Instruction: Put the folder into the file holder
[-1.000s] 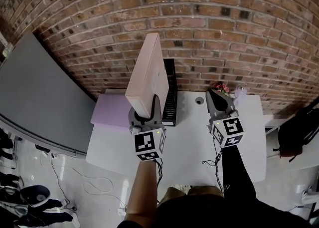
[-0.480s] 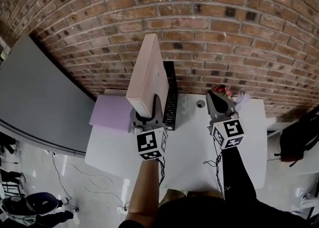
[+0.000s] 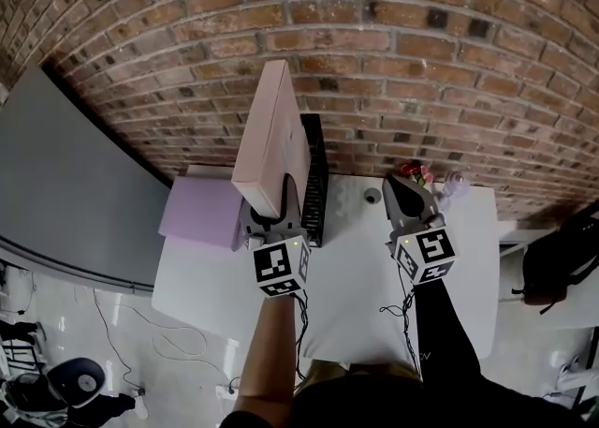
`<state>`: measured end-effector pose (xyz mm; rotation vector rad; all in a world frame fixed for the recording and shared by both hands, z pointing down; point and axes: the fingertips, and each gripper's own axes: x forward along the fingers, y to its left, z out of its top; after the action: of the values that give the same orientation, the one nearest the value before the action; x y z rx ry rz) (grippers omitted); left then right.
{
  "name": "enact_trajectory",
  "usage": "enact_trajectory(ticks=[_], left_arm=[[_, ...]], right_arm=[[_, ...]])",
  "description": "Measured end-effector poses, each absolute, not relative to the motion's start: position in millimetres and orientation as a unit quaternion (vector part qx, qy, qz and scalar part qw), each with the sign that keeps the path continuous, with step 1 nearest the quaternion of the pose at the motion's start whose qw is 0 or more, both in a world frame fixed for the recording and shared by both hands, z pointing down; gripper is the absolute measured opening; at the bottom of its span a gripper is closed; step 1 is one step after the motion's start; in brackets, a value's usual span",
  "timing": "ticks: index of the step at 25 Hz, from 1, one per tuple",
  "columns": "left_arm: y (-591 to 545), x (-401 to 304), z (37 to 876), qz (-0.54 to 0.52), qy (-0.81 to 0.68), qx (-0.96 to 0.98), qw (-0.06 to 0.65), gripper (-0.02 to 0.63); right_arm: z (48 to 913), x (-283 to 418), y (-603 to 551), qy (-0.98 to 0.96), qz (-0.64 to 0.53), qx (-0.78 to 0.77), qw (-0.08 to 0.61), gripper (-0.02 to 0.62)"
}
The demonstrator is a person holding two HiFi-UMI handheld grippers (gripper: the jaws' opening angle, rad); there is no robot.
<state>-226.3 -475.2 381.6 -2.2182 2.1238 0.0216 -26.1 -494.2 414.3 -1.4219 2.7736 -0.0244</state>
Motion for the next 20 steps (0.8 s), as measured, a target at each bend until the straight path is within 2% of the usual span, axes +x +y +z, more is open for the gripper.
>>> enact_trajectory(ticks=[7,20], left_arm=[[-488,-223,392,0.010,0.689,-0.724,0.036,0.152],[-509,-227,413,0.014,0.691,-0.721,0.047,0.152]], right_arm=[[412,-24,-494,0.891,0.005,-0.452,0.033,0.000],[421,-22,-496,0.891,0.006,-0.453,0.025,0.000]])
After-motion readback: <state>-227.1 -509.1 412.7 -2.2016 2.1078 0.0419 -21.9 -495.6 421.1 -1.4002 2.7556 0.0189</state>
